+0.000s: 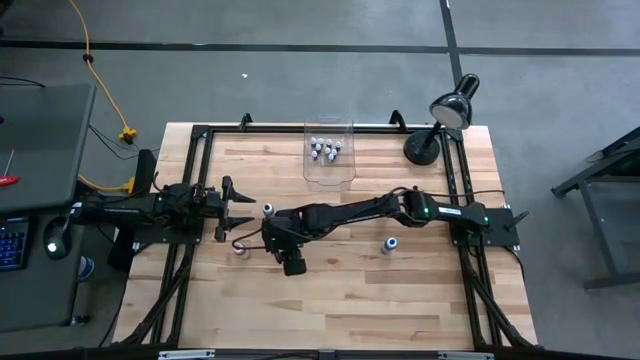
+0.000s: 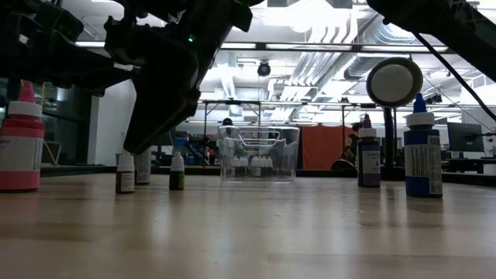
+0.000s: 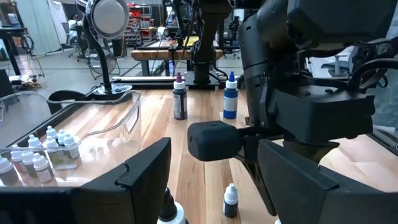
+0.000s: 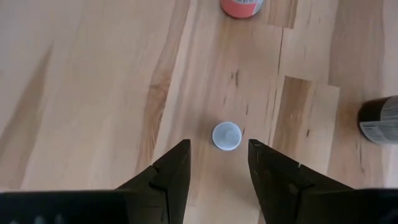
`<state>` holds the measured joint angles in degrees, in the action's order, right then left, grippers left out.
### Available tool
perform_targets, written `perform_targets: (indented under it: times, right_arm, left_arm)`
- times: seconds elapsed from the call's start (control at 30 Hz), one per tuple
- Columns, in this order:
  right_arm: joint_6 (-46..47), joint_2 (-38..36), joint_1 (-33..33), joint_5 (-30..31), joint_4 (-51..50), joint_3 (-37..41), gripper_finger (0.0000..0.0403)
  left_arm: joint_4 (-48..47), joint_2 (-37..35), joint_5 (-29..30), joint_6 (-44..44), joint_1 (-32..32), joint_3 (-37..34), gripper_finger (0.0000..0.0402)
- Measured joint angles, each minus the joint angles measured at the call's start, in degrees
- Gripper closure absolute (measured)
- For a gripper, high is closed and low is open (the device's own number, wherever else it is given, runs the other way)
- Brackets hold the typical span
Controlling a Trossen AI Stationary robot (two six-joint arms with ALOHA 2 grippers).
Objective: Pick & Place food coloring
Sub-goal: Put the small food coloring bottle into the transparent bin
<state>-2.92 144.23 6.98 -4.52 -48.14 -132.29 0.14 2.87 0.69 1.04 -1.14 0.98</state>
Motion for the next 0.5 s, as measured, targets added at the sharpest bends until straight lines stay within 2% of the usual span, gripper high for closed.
perform_targets:
  times: [0.5]
  right_arm:
    - [0.6, 1.1, -0.2, -0.5, 2.5, 0.0, 0.0253]
  left_arm:
    - [0.0, 0.0, 0.0, 0.0, 0.0, 0.0, 0.0163]
